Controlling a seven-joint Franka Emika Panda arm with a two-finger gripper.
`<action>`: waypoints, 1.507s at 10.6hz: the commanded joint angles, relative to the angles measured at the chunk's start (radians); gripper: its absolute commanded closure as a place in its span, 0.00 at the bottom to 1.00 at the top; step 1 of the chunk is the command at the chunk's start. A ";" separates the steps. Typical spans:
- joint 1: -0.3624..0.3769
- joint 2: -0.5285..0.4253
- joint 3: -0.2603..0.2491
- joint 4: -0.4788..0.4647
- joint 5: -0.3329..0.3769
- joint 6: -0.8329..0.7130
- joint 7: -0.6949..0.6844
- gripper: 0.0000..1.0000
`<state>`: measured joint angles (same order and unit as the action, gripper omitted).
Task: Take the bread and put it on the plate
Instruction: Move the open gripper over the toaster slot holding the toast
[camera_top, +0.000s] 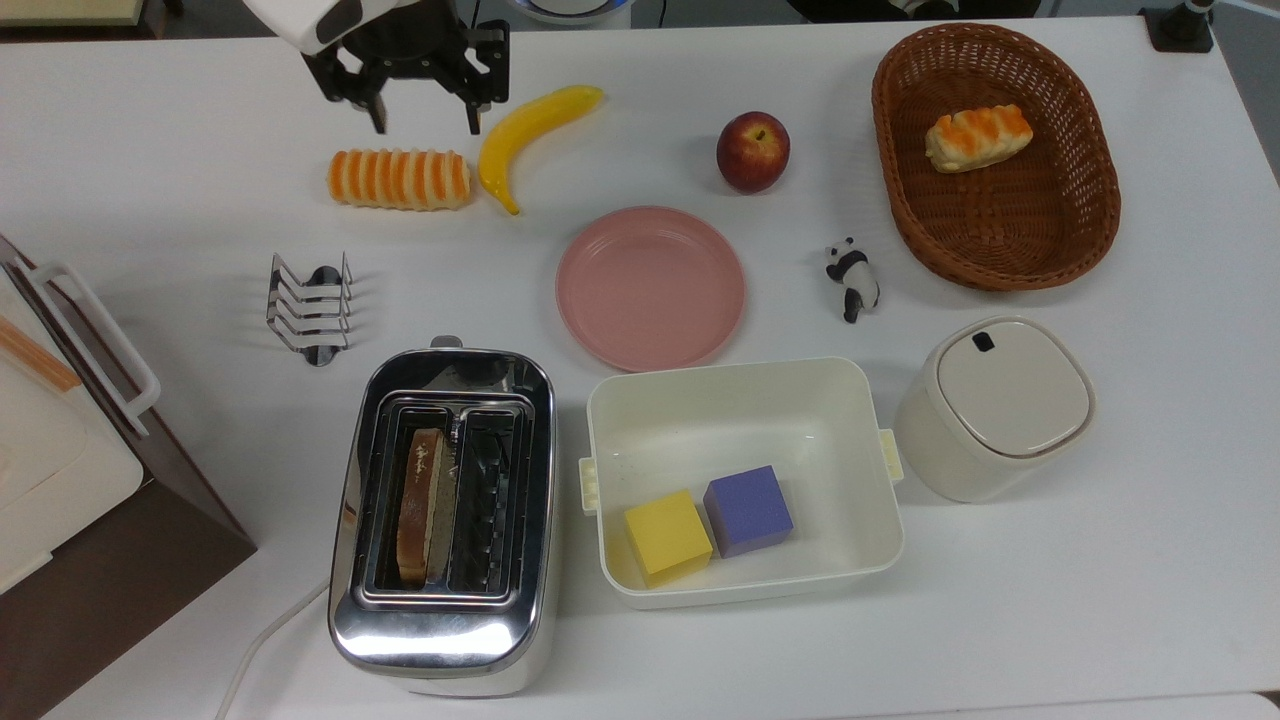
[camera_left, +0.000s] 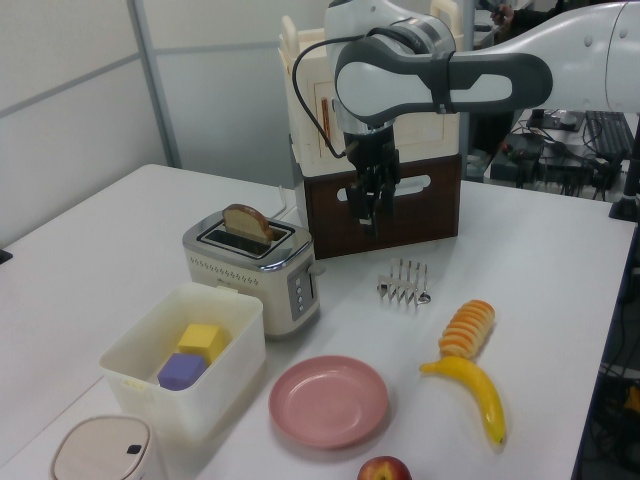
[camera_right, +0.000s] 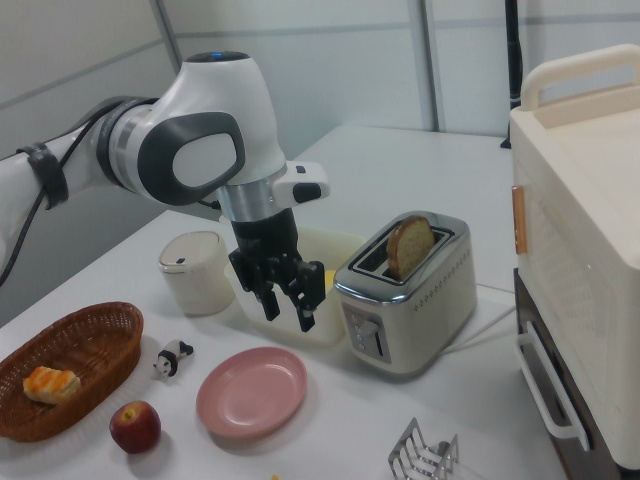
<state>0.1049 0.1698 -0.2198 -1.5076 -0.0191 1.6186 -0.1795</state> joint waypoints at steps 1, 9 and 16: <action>-0.011 -0.007 -0.007 -0.010 0.060 0.070 -0.061 0.57; -0.007 0.235 0.004 0.022 0.154 0.849 0.064 0.45; 0.041 0.364 0.002 0.084 0.056 1.012 0.239 0.50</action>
<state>0.1319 0.5091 -0.2083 -1.4416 0.0852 2.6049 -0.0031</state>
